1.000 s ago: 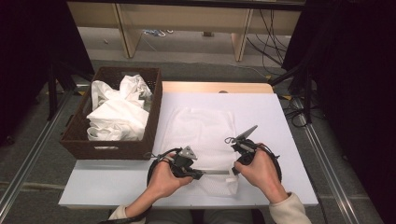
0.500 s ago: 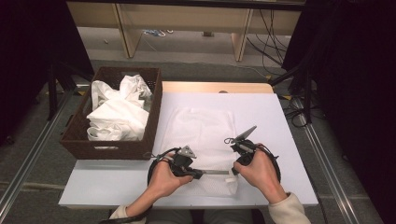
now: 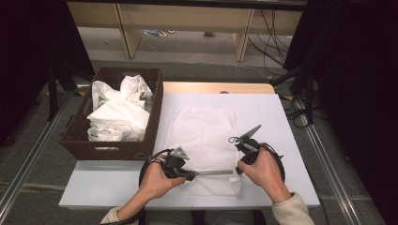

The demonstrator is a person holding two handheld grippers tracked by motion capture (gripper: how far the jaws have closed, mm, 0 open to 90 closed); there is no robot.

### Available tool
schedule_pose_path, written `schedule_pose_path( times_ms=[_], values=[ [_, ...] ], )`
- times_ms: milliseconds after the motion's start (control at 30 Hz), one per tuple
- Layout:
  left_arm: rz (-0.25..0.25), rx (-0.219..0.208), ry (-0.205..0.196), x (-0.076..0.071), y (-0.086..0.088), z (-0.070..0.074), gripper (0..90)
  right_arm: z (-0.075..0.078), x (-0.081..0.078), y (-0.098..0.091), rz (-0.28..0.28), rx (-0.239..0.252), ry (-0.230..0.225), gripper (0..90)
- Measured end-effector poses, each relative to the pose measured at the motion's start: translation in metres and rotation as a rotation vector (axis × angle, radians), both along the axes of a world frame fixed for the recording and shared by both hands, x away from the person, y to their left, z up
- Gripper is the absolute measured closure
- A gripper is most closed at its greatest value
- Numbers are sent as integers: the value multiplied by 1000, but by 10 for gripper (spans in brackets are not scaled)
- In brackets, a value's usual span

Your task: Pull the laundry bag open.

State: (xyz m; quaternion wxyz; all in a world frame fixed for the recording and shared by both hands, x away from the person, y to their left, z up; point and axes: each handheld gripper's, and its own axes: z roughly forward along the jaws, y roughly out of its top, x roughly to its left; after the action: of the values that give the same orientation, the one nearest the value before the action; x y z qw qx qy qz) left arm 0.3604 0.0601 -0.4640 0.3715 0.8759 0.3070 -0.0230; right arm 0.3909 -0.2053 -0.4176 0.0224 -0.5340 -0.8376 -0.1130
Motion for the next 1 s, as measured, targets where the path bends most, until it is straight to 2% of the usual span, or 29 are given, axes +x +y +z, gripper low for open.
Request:
schedule_pose_path(
  times_ms=[67, 100, 133, 167, 200, 233, 300, 333, 400, 433, 467, 500, 533, 633, 700, 733, 800, 833, 867, 900, 933, 967, 1000],
  values=[
    [13, -8, 13, 0, 2, -1, 863, -2, -1, 2, -1, -6, -8, 882],
    [15, -27, 16, 1, 5, -2, 862, -6, 0, 1, 1, 3, 15, 881],
    [15, -27, 16, 1, 5, -2, 863, -6, 0, 1, 1, 3, 15, 881],
    [21, -25, 20, 1, 5, -1, 862, -8, 2, -1, 25, 12, 22, 881],
    [18, -38, 14, 1, 5, -1, 862, -7, 1, 0, 14, 9, 11, 881],
    [18, -38, 14, 1, 5, -1, 862, -8, 0, 1, 3, 18, -6, 881],
    [25, -34, 21, 1, 6, -2, 863, -7, 0, 1, -5, 20, 8, 881],
    [17, 3, 9, 2, 7, -2, 862, -6, 0, 0, 1, 15, 21, 881],
    [24, -4, 9, 2, 9, -2, 863, -6, 0, -1, -12, 0, 14, 881],
    [37, -26, 18, 0, 9, -2, 863, -7, 1, -4, -15, 4, 10, 881],
    [22, -22, 17, 1, 12, -2, 863, -8, 2, -7, -1, 4, -2, 881],
    [33, -28, 15, 0, 13, -2, 862, -5, 1, -6, -35, 6, 27, 881],
    [39, -32, 14, 0, 14, -2, 862, -6, 2, -8, -12, 12, 13, 881],
    [49, -31, 20, 0, 16, -2, 862, -7, 0, -4, -27, 4, 1, 881],
    [40, -35, 14, 0, 16, -2, 863, -7, 1, -5, -2, 1, 16, 881],
    [45, -35, 18, -1, 16, -2, 863, -5, 0, -2, -45, -2, 50, 881],
    [38, -7, 6, 0, 18, -2, 863, -7, 0, -5, -21, 4, 19, 881],
    [54, -13, 12, -1, 19, -2, 862, -5, 0, -4, -47, -3, 44, 881],
    [56, -12, 13, -1, 22, -3, 862, -7, 0, -7, -35, 3, 13, 881],
    [66, -16, 14, -1, 23, -3, 863, -7, 2, -10, -23, 3, 13, 881],
    [58, -4, 13, 0, 27, -3, 862, -7, 1, -11, -46, 7, 15, 881],
    [64, -14, 12, -1, 28, -4, 863, -7, 2, -13, -38, 2, 18, 881],
    [77, -23, 27, -2, 29, -5, 862, -5, 1, -12, -69, 1, 53, 881]
  ],
)
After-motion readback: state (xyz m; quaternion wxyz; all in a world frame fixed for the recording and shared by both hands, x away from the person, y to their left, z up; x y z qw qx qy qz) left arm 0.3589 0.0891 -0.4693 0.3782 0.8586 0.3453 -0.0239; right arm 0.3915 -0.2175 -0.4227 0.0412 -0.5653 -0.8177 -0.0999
